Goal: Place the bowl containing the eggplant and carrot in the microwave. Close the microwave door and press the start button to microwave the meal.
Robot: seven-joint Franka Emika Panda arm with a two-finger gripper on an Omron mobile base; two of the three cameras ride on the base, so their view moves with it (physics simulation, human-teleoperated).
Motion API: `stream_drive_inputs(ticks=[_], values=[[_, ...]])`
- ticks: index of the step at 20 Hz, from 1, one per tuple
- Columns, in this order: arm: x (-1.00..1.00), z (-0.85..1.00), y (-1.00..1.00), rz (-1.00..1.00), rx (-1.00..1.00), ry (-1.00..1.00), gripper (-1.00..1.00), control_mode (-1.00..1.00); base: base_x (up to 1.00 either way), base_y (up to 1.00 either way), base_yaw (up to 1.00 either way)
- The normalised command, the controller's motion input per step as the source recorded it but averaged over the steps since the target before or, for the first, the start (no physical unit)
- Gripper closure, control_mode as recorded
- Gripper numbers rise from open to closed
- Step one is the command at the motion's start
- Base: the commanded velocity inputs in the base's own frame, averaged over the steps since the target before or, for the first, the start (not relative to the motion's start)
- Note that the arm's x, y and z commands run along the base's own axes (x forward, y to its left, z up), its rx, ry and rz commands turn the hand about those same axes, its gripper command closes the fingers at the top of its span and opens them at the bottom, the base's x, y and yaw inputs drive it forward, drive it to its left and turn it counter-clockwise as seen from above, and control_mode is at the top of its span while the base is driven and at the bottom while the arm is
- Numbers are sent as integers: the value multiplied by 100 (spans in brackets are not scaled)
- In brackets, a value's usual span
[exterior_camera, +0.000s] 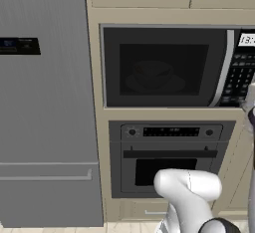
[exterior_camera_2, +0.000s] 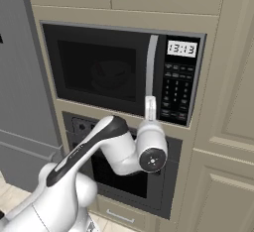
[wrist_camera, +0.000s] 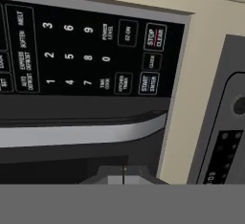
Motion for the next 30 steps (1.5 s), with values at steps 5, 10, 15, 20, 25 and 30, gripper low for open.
stream_drive_inputs(ticks=[5, 10, 15, 20, 25, 30], values=[[43, -25, -6, 0, 2, 0, 100, -100, 0, 0, 0], [41, -24, -17, 0, 4, 0, 100, -100, 0, 0, 0], [36, -18, -19, 0, 3, 0, 100, -100, 0, 0, 0], [37, -7, -20, 0, 2, 0, 100, -100, 0, 0, 0], [39, -11, -12, 0, 0, 0, 100, -100, 0, 0, 0], [34, -25, -11, 0, 0, -2, 100, -100, 0, 0, 0]])
